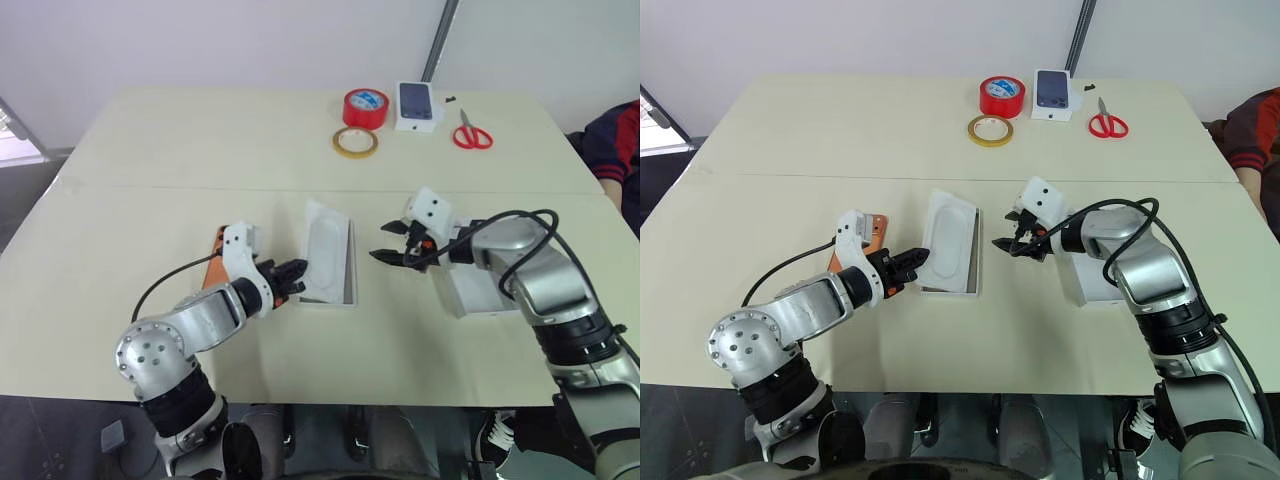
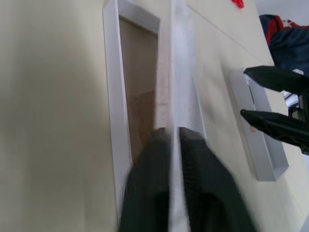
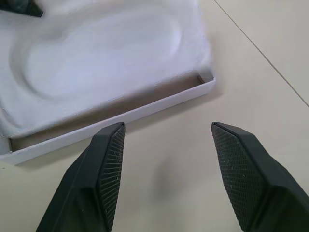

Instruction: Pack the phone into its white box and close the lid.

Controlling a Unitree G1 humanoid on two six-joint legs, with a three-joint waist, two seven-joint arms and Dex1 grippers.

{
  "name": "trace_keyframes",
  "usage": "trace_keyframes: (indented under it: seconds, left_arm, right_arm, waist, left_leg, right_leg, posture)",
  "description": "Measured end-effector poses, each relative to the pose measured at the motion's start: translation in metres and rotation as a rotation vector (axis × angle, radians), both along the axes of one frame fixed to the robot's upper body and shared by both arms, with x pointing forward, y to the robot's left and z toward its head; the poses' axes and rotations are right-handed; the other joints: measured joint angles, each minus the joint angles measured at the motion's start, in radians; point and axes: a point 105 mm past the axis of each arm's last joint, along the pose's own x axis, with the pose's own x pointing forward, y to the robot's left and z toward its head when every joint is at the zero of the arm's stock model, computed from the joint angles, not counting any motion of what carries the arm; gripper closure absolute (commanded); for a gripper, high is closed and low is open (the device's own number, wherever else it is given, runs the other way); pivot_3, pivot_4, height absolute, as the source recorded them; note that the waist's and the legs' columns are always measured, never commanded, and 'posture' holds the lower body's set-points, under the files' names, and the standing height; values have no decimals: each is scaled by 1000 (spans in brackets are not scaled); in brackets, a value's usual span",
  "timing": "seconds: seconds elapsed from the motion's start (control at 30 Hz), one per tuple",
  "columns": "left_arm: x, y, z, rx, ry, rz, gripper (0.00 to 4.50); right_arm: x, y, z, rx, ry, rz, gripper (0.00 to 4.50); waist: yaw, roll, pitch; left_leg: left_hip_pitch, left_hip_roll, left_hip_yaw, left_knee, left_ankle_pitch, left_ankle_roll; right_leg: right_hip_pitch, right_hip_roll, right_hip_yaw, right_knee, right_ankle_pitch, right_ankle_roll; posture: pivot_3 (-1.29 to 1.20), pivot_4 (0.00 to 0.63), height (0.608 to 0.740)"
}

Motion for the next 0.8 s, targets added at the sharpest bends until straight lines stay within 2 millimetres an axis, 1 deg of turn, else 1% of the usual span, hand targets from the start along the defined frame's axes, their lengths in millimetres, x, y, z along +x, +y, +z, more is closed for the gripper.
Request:
trace_keyframes:
  seconds: [0.13, 0.23, 0.27, 0.3, 0.37, 0.43, 0.5, 0.53, 0.6, 0.67, 0.73, 0.8]
  left_arm:
    - [-1, -3, 1, -14, 0, -20, 711]
    - [-2, -2, 4, -33, -12, -27, 711]
    - [-2, 1, 6, -41, -20, -25, 711]
    - [-2, 2, 7, -40, -26, -25, 664]
    - [0, 10, 13, -27, -58, -13, 640]
    - [4, 21, 20, 2, -94, 14, 640]
    - [7, 36, 25, 52, -130, 42, 640]
    - [9, 45, 29, 94, -159, 55, 640]
    - [9, 66, 34, 233, -215, 69, 640]
    - [7, 79, 36, 338, -270, 65, 640]
    - [3, 87, 34, 418, -314, 28, 640]
    - [0, 92, 34, 456, -364, -9, 640]
  right_arm:
    - [0, 1, -1, 1, 1, 2, 1491]
    - [3, 1, 1, 4, -4, -9, 1491]
    - [6, 3, 4, 11, -13, -12, 1491]
    - [7, 3, 6, 13, -19, -13, 1748]
    - [10, 9, 12, 30, -32, -16, 2348]
    - [13, 14, 17, 43, -38, -19, 3321]
    - [15, 21, 20, 43, -44, -20, 4465]
    - [16, 26, 18, 30, -45, -16, 4489]
    - [16, 38, 13, 16, -43, 2, 4489]
    - [15, 50, 5, -7, -38, 19, 4489]
    - [16, 64, 0, -37, -49, 40, 4489]
    - [17, 75, -5, -63, -59, 59, 4489]
  waist:
    - [0, 0, 0]
    - [0, 0, 0]
    - [-1, 0, 0]
    - [-1, 0, 0]
    - [-3, 0, 0]
    - [-2, 0, 0]
    - [-3, 0, 0]
    - [-3, 0, 0]
    - [-4, 1, 0]
    - [-5, 1, 0]
    - [-9, 1, 0]
    - [-7, 1, 0]
  left_leg:
    - [0, 0, 0, 0, 0, 0]
    - [0, 0, 0, 0, 0, 0]
    - [0, 0, 0, 0, 0, 0]
    - [0, 0, 0, 0, 0, 0]
    - [0, 0, 0, 0, 0, 0]
    - [0, 0, 0, 0, 0, 0]
    - [0, 0, 0, 0, 0, 0]
    - [0, 0, 0, 0, 0, 0]
    - [0, 0, 1, -1, 0, -1]
    - [0, 1, 2, -2, -1, -2]
    - [-1, 1, 3, -3, -1, -4]
    - [-2, 1, 3, -3, -1, -5]
  right_leg:
    - [0, 0, 0, 0, 0, 0]
    - [0, 0, 0, 0, 0, 0]
    - [0, 0, 0, 0, 0, 0]
    - [0, 0, 0, 0, 0, 0]
    - [0, 1, 0, 0, 0, 0]
    - [-1, 1, 0, 1, 0, 0]
    - [-1, 1, 0, 1, 0, 0]
    - [-1, 1, 0, 1, 0, 0]
    - [-2, 1, 0, 1, 0, 0]
    - [-3, 0, 0, 0, 0, 0]
    - [-5, -1, 1, 0, 0, -1]
    - [-9, -2, 1, 0, 0, -1]
  posture:
    - [0, 150, 736]
    - [0, 150, 736]
    - [0, 150, 736]
    - [0, 150, 736]
    - [0, 150, 736]
    - [0, 150, 736]
    - [0, 150, 736]
    - [0, 150, 736]
    - [0, 150, 736]
    - [0, 150, 736]
    - [0, 150, 736]
    - [0, 150, 736]
